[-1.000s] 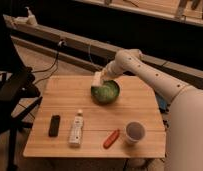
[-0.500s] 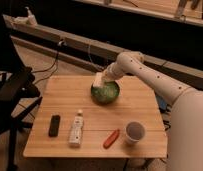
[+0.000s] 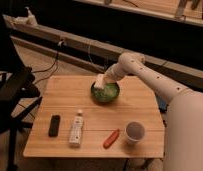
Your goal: Place the white sponge in the ceramic bowl
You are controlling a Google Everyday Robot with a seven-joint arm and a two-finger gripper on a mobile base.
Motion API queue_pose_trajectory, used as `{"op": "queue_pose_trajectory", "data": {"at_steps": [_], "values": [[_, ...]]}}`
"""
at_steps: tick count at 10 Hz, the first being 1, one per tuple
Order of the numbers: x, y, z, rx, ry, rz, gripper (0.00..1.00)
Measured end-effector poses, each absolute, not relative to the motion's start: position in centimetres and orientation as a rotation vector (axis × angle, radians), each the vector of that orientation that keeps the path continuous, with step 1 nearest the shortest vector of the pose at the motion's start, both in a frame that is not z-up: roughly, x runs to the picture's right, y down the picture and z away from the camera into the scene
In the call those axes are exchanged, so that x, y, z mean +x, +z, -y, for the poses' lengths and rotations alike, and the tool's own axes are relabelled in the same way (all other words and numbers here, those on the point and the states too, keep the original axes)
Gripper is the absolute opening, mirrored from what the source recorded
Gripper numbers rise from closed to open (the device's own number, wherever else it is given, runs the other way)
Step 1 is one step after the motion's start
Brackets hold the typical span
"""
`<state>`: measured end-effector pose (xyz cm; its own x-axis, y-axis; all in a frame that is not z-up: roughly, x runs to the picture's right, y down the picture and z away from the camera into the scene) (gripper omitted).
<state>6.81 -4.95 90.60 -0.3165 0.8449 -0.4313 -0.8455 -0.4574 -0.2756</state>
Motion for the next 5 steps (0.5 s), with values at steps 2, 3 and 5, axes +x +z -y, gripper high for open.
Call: {"op": "queue_pose_trajectory", "data": {"at_steps": [2, 3, 5], "values": [[7.51, 91.02, 4.5, -0.656, 1.968, 0.002, 0.72], [7.47, 91.07, 4.27, -0.665, 1.964, 0.007, 0.79], [6.93, 90.96, 4.2, -0.662, 1.946, 0.019, 0.76]]}}
